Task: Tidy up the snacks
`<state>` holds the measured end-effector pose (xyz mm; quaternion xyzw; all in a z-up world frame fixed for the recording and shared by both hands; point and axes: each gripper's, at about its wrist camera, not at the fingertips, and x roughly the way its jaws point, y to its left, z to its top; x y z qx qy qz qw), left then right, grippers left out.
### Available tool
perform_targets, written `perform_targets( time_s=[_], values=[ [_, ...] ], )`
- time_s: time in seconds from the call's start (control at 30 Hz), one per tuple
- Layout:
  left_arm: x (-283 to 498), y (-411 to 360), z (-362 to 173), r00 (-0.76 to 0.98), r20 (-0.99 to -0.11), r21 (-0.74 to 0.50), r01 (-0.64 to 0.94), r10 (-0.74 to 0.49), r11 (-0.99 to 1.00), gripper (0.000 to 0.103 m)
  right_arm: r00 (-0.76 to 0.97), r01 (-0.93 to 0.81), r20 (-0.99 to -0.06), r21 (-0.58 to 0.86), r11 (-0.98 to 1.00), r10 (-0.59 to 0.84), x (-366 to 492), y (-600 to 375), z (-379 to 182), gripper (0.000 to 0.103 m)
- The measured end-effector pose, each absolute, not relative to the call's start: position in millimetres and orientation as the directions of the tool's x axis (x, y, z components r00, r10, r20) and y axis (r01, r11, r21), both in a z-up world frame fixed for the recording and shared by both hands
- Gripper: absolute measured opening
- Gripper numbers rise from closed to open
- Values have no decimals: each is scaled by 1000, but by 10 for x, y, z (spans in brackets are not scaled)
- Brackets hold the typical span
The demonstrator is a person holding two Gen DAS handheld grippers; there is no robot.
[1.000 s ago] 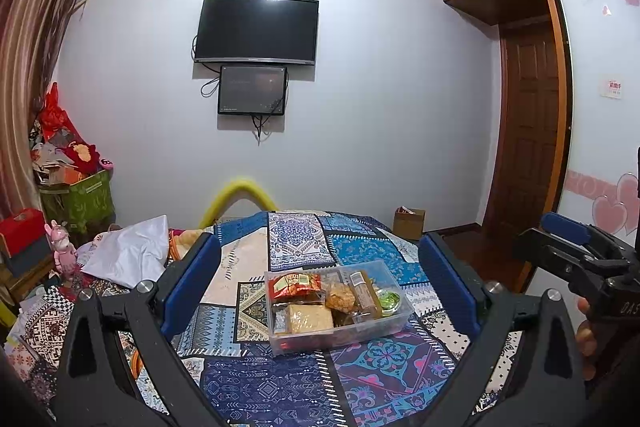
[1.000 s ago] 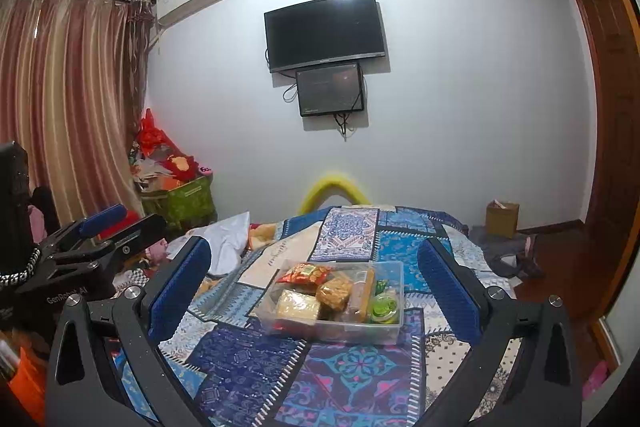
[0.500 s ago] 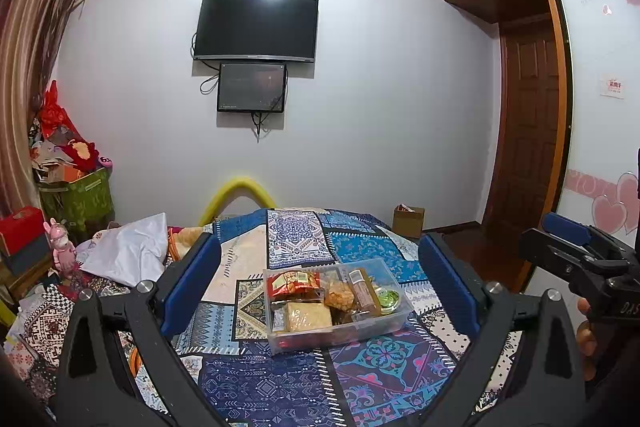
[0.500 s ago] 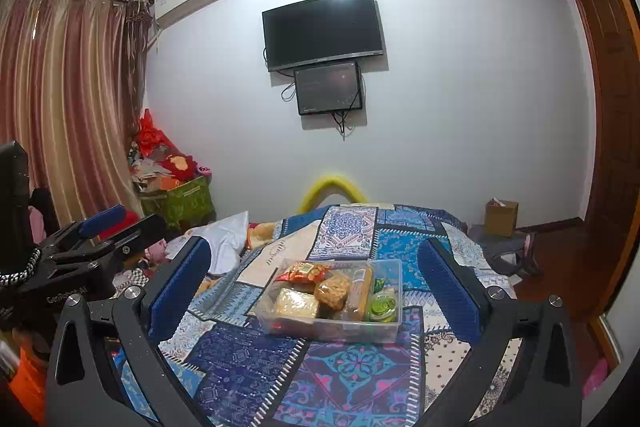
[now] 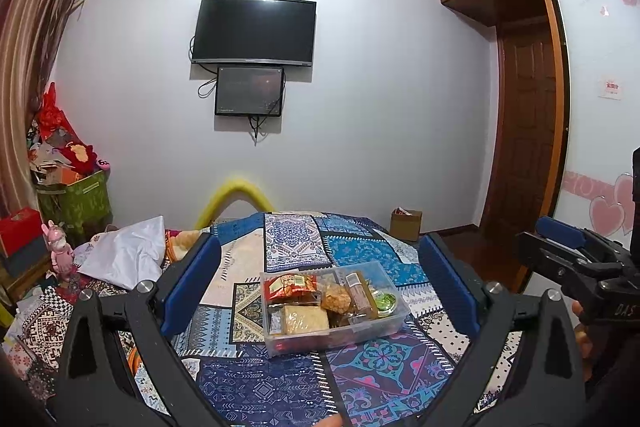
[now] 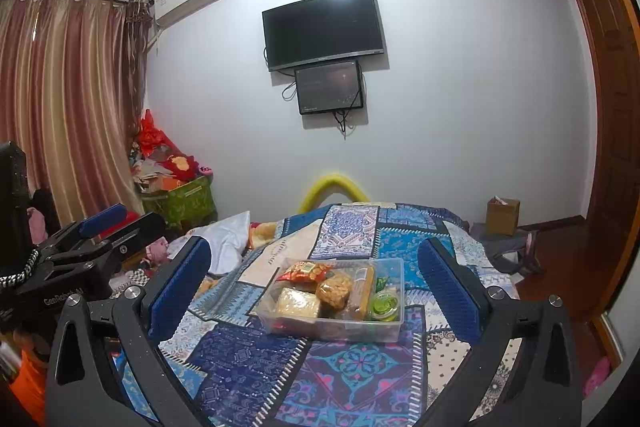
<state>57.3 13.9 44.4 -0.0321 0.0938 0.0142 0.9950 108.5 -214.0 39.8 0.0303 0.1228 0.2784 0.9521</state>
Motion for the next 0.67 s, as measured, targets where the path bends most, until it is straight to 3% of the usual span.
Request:
perform_targets(
  time_s=[0.67],
  values=[
    [616, 105, 425, 977, -215, -62, -16, 2, 998, 100, 815, -518, -225, 128, 846, 533, 1082, -2145, 349, 103]
  ],
)
